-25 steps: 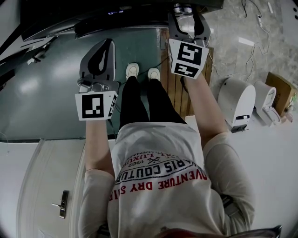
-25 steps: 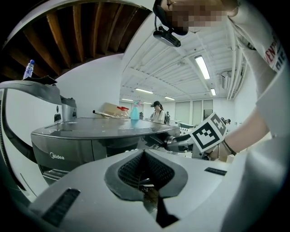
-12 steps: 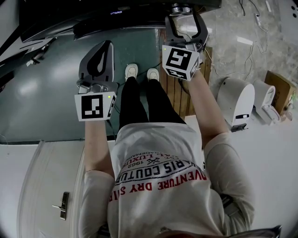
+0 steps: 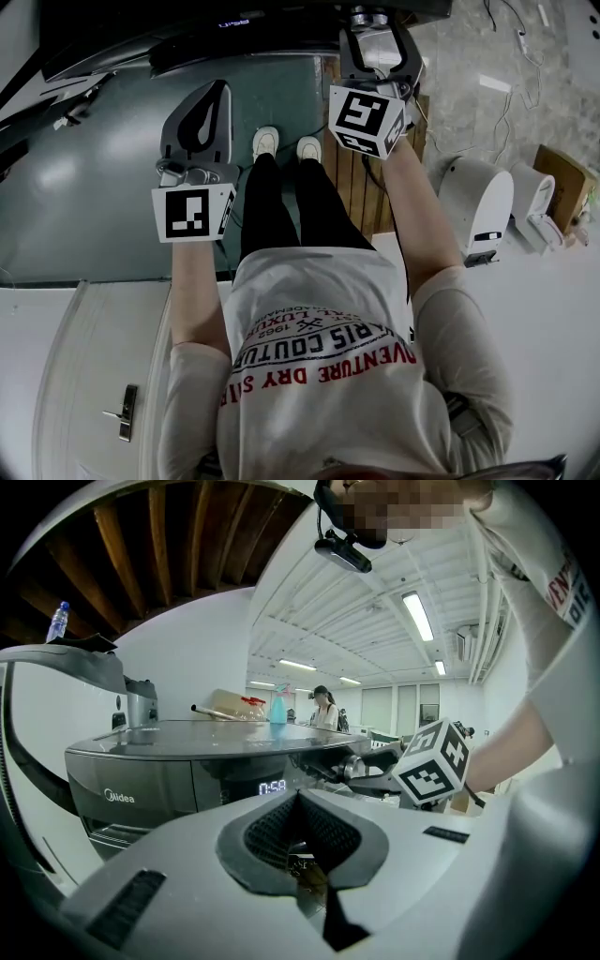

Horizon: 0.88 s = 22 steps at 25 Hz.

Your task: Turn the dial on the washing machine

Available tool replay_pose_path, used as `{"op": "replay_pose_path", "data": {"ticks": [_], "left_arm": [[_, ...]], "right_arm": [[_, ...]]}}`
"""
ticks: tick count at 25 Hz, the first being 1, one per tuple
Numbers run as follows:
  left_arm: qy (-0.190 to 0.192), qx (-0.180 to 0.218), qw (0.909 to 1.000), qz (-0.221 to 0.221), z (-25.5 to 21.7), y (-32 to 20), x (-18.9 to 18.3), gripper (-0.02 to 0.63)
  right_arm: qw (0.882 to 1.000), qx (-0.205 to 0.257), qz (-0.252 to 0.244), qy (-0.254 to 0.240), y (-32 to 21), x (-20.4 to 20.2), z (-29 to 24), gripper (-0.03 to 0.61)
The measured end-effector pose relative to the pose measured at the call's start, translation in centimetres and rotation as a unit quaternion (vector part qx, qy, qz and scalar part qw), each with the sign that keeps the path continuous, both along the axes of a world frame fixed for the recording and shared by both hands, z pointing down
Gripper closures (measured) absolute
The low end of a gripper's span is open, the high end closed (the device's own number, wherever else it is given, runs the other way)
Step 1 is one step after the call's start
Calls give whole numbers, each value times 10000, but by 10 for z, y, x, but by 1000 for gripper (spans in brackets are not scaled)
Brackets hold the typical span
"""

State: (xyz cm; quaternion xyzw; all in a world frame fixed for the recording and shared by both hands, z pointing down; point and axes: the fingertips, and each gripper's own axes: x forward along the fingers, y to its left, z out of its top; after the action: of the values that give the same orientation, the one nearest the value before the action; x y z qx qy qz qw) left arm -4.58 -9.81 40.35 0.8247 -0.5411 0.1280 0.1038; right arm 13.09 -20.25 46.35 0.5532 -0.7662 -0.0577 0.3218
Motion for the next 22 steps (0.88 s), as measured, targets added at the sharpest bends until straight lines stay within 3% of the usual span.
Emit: {"op": "replay_pose_path", "data": {"ticks": [7, 11, 16, 19, 22], "left_arm": [[30, 4, 10000, -19, -1, -1, -2, 598], [8, 59, 10000, 22, -4, -2, -2, 598], [30, 17, 10000, 29, -5, 0, -1, 598], [28, -11, 10000, 47, -3, 1, 0, 598], [43, -37, 10000, 49, -2, 2, 0, 598]], "right_arm": [[9971, -323, 244, -641, -2, -1, 1, 290], [9870, -614, 482, -1406, -4, 1, -1, 290], [9753, -810, 652, -1946, -4, 6, 1, 290], [9726, -824, 628, -2081, -5, 7, 2, 290], [9815, -596, 526, -1740, -3, 6, -2, 285]]}}
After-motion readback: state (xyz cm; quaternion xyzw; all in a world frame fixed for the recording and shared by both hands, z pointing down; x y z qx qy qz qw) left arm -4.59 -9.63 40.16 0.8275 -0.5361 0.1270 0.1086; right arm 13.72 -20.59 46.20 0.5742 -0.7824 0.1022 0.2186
